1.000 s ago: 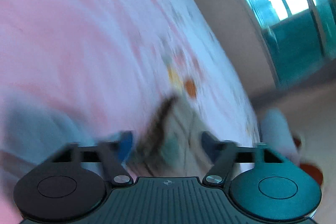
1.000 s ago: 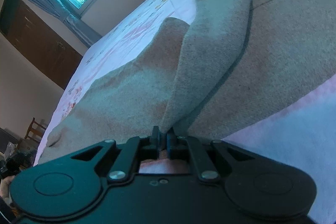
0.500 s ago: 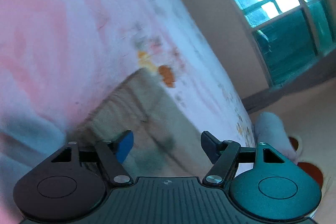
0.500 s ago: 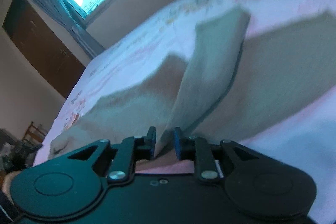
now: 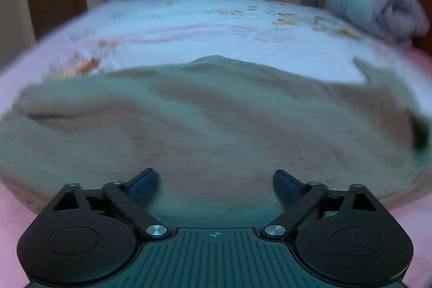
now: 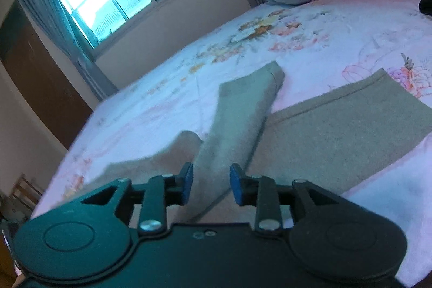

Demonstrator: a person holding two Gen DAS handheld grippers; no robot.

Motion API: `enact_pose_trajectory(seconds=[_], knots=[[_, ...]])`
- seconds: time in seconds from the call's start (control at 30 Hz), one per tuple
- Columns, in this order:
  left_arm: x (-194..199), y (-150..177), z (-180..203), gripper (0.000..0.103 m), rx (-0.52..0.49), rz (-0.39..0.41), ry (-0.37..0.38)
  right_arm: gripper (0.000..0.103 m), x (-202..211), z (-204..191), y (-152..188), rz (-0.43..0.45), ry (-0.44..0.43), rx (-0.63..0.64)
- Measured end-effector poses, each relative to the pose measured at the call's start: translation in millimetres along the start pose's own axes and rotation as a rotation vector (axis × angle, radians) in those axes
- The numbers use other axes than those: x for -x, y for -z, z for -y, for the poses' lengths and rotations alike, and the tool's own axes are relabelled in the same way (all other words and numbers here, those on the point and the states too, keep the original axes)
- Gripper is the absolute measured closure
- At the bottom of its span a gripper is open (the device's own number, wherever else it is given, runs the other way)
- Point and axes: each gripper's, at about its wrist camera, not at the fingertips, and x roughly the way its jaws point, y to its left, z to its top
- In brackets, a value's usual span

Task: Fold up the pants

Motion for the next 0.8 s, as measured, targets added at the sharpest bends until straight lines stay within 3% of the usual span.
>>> enact_pose_trajectory(seconds=[0.1, 0.2, 0.3, 0.43, 0.47, 0.5, 0.6, 0.67, 0.7, 0.77, 0.8], knots=[[10.3, 3.6, 32.1, 0.007, -0.013, 0.020, -0.061, 0.077, -7.4, -8.0, 0.0, -0.010, 0.055, 0.080], [10.7, 7.0, 39.7, 0.001, 0.017, 0.000, -0.116, 0.076, -27.4, -23.6, -4.2, -0.024, 0.089, 0.164], [2.6, 11.2, 40.7, 0.000, 0.024, 0.000, -0.118, 0.076, -57.0, -44.0, -9.6, -0.040, 0.115, 0.259], [-5.8, 14.8, 44.6, 0.000, 0.007, -0.003, -0.114, 0.076, -99.0, -62.9, -6.8, -0.124, 0.179, 0.396], [-5.0, 15.5, 43.9, 0.000, 0.007, -0.002, -0.110, 0.078, -108.7, -67.1, -3.1, -0.135, 0.257, 0.473], [-6.9, 15.0, 43.3, 0.000, 0.009, -0.002, -0.105, 0.099, -110.9, -66.2, -1.1, -0.129, 0.301, 0.505], [-7.8, 13.6, 39.9, 0.000, 0.014, -0.009, -0.084, 0.103, -82.3, -32.1, -9.8, -0.087, 0.310, 0.342], [-8.8, 13.6, 38.4, 0.000, 0.012, -0.006, -0.075, 0.102, -45.5, 5.8, -5.5, -0.049, 0.316, 0.072], [-8.8, 14.6, 38.1, 0.000, 0.012, -0.001, -0.073, 0.100, -25.9, 27.5, 0.7, -0.031, 0.365, -0.079], [-8.4, 16.7, 39.4, 0.000, 0.003, 0.012, -0.074, 0.094, 2.3, 59.8, 9.4, 0.012, 0.358, -0.272], [-8.5, 17.5, 40.0, 0.000, 0.000, 0.017, -0.074, 0.094, 13.0, 64.2, 9.7, 0.051, 0.362, -0.292]])
